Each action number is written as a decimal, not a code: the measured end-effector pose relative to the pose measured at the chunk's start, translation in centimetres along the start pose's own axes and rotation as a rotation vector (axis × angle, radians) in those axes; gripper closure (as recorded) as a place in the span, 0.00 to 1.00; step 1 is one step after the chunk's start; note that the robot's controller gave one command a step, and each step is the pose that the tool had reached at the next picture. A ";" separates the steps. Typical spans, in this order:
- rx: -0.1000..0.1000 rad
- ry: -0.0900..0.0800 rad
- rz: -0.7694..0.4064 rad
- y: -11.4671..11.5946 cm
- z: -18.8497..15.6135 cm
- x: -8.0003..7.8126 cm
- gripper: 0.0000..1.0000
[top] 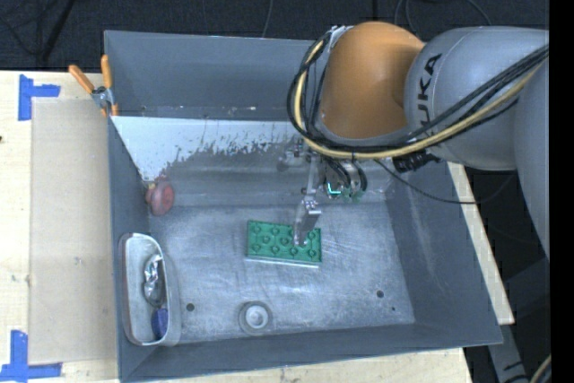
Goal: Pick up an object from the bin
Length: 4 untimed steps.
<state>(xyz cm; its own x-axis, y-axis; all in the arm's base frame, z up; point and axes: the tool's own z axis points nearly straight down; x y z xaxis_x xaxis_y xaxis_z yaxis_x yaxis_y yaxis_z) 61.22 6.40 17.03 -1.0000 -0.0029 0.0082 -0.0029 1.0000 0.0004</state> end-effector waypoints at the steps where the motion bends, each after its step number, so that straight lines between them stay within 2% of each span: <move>1: -0.001 -0.014 -0.012 -1.3 10.1 2.8 0.00; 2: -0.001 -0.009 0.022 -0.4 7.0 4.3 0.00; 3: 0.000 -0.008 0.054 -1.9 7.1 3.6 0.00; 4: -0.002 -0.013 0.081 -2.0 10.0 3.6 0.00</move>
Offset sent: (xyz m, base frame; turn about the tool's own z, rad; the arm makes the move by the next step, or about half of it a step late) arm -0.0301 -0.0133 -0.1003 -0.0144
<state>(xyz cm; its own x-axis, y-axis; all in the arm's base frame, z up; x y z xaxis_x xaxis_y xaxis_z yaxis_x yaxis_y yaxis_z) 57.56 4.41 7.09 -0.9969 0.0783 -0.0042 0.0783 0.9969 0.0025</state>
